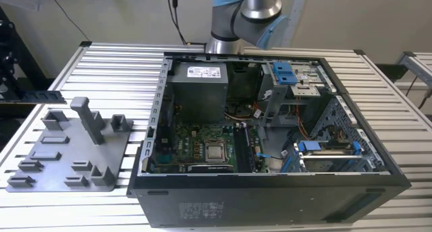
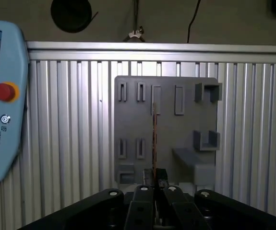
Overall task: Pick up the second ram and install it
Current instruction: 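Pick up the second ram and move it above second insertion slot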
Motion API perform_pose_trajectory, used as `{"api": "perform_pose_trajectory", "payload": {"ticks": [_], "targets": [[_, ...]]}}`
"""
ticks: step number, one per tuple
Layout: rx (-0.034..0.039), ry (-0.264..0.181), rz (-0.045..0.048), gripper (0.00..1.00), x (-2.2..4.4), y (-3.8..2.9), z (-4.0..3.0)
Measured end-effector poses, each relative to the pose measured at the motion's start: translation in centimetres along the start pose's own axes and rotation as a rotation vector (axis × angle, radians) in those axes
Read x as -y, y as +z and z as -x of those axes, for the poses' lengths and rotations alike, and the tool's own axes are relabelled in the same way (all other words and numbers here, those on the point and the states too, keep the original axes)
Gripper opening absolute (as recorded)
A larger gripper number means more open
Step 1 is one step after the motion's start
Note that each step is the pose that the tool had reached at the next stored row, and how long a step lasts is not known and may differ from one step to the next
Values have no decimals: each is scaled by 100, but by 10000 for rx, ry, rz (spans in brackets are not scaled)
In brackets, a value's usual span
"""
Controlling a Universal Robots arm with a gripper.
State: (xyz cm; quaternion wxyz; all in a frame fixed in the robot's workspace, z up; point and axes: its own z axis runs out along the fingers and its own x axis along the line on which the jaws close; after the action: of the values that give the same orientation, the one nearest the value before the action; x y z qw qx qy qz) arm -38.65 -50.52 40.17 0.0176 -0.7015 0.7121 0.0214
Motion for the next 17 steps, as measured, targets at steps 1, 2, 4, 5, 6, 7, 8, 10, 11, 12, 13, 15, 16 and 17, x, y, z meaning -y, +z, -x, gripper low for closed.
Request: {"api": "perform_pose_trajectory", "payload": {"ticks": [1,2,4,5,6,7,8,10,11,12,13,15,16,17], "targets": [[0,0,2,14,17,0,0],[0,0,5,14,33,0,0],[0,1,10,14,67,-1,1],[0,1,13,14,85,-1,1],[-1,1,15,14,101,-1,2],[-1,1,18,14,117,-1,2],[0,1,21,14,134,-1,2],[0,2,28,14,164,-1,3],[-1,2,32,14,178,-1,3],[0,1,35,14,194,-1,3],[-1,2,40,14,209,-1,3],[0,3,48,14,236,-1,4],[-2,3,55,14,248,-1,4],[-2,3,61,14,255,-2,4]]}}
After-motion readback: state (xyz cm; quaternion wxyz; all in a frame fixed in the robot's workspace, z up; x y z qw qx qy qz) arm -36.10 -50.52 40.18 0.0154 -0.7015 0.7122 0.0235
